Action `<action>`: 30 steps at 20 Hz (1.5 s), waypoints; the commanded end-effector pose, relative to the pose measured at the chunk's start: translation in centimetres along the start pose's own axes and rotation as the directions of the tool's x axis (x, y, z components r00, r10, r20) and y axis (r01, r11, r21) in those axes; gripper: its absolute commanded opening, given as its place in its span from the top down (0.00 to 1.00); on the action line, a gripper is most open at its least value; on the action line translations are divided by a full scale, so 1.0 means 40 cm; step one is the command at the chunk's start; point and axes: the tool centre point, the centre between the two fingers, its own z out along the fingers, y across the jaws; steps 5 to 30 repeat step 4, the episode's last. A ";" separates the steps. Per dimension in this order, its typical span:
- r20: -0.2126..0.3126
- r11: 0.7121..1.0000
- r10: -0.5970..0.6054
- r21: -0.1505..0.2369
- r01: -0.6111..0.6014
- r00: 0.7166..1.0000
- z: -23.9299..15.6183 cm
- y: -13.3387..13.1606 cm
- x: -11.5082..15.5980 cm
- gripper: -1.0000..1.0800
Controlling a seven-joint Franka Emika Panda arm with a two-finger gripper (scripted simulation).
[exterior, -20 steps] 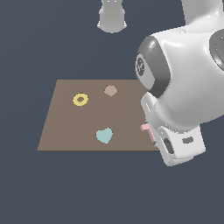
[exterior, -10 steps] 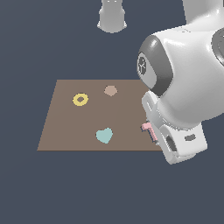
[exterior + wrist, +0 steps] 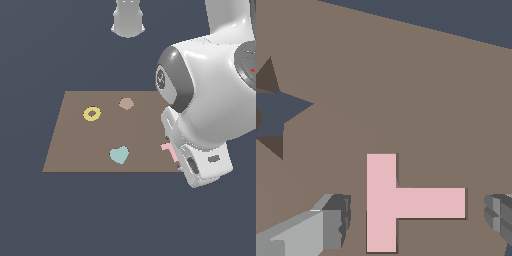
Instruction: Insert a designated object into the corresponding slot on a board.
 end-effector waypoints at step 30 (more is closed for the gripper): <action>0.000 1.000 0.000 0.000 0.000 1.000 0.000 0.000 0.000 0.04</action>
